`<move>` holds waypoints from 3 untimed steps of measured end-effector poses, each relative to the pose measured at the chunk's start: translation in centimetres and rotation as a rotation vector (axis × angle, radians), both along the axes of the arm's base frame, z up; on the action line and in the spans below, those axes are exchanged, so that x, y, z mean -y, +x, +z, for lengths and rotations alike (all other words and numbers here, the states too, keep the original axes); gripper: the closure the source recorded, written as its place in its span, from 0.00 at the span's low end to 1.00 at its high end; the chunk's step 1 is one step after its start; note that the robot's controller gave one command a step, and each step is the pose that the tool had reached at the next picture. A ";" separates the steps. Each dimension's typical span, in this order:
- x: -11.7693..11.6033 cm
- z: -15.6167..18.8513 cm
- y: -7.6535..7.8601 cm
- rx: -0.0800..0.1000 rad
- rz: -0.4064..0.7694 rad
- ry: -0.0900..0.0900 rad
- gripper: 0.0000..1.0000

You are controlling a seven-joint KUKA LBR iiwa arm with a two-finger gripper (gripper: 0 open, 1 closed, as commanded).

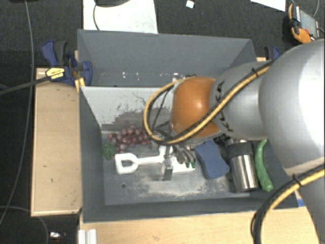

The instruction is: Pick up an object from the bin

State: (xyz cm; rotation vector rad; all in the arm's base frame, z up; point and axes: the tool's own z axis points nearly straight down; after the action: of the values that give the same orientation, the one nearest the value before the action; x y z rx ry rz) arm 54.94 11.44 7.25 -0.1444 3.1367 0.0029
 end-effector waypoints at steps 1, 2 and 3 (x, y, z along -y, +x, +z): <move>1.1 -0.2 0.8 0.032 0.279 0.000 0.00; 0.0 0.2 0.2 0.008 0.022 0.002 1.00; 0.0 0.2 0.2 0.007 0.022 0.002 1.00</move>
Offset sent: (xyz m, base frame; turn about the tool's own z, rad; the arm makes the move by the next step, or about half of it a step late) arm 0.0015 0.0003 0.0014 -0.0228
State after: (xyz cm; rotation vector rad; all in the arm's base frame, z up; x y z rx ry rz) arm 55.15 11.48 7.41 -0.1779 3.1275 0.0056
